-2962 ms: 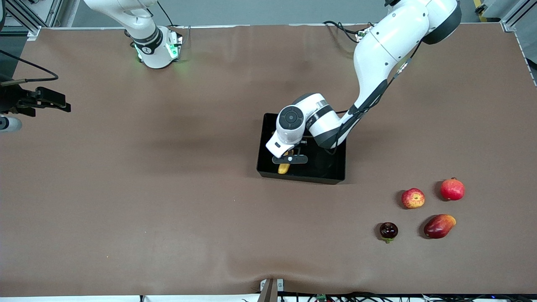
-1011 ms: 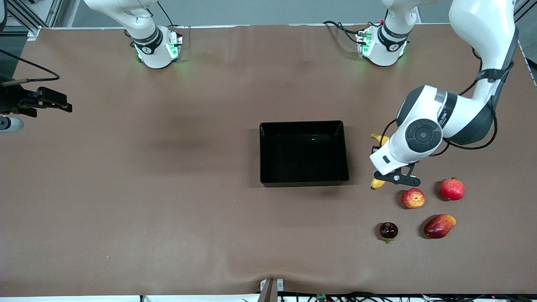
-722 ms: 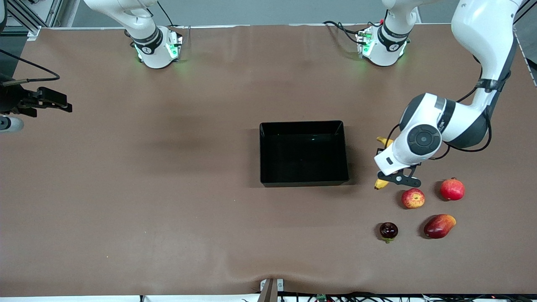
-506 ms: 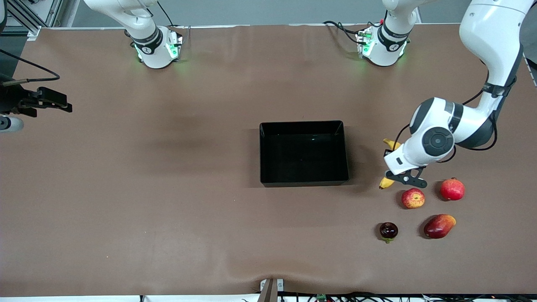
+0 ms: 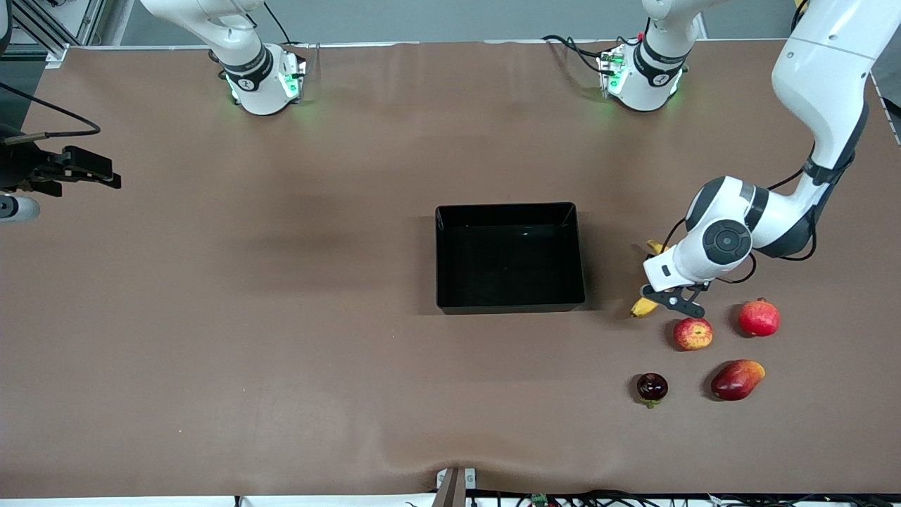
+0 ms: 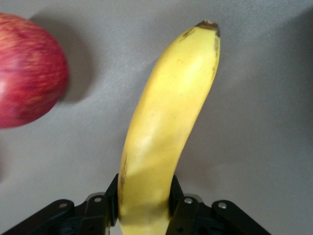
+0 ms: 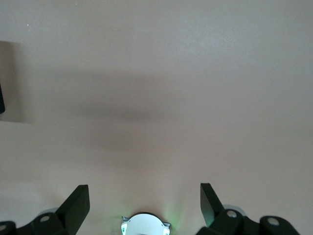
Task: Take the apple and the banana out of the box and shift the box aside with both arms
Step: 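Lower the banana onto the table and open the left gripper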
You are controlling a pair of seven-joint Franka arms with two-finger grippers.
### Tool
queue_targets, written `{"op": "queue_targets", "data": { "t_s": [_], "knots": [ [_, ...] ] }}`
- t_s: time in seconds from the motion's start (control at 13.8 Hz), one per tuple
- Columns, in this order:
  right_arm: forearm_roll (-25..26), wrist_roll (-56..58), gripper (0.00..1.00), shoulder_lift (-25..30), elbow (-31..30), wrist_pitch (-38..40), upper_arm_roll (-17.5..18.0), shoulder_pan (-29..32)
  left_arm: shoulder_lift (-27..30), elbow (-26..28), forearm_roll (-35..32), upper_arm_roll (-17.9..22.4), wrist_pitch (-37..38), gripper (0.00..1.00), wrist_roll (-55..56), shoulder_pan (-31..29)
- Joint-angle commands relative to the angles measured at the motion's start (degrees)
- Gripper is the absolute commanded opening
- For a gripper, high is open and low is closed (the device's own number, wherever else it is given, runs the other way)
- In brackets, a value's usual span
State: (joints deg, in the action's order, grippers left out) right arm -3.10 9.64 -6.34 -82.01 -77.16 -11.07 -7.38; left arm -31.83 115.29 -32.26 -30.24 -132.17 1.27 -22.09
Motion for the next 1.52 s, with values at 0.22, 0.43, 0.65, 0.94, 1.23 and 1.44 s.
{"op": "queue_targets", "data": {
  "t_s": [0.22, 0.43, 0.65, 0.94, 1.23, 1.44],
  "knots": [
    [-0.50, -0.59, 1.00, 0.19, 0.01, -0.09, 0.17, 0.08, -2.35, -0.06, -4.83, -0.43, -3.01, 0.60, -0.30, -1.99],
    [-0.50, -0.59, 1.00, 0.19, 0.01, -0.01, 0.17, 0.08, 1.32, -0.41, -4.39, -0.87, -2.40, 1.00, 0.75, -2.08],
    [-0.50, -0.59, 1.00, 0.19, 0.01, -0.01, 0.17, 0.08, 6.85, -1.82, -0.11, -3.41, -1.52, 1.00, 1.45, -2.86],
    [-0.50, -0.59, 1.00, 0.19, 0.01, -0.09, 0.17, 0.08, 10.65, -14.86, 10.02, -5.87, 15.12, 1.00, 1.28, -2.60],
    [-0.50, -0.59, 1.00, 0.19, 0.01, -0.01, 0.17, 0.08, 10.12, -28.08, 14.50, -7.28, 28.00, 1.00, 1.37, -2.25],
    [-0.50, -0.59, 1.00, 0.19, 0.01, -0.01, 0.17, 0.08, 10.74, -31.16, 14.51, -7.37, 31.43, 1.00, 1.28, -2.69]
  ]
}}
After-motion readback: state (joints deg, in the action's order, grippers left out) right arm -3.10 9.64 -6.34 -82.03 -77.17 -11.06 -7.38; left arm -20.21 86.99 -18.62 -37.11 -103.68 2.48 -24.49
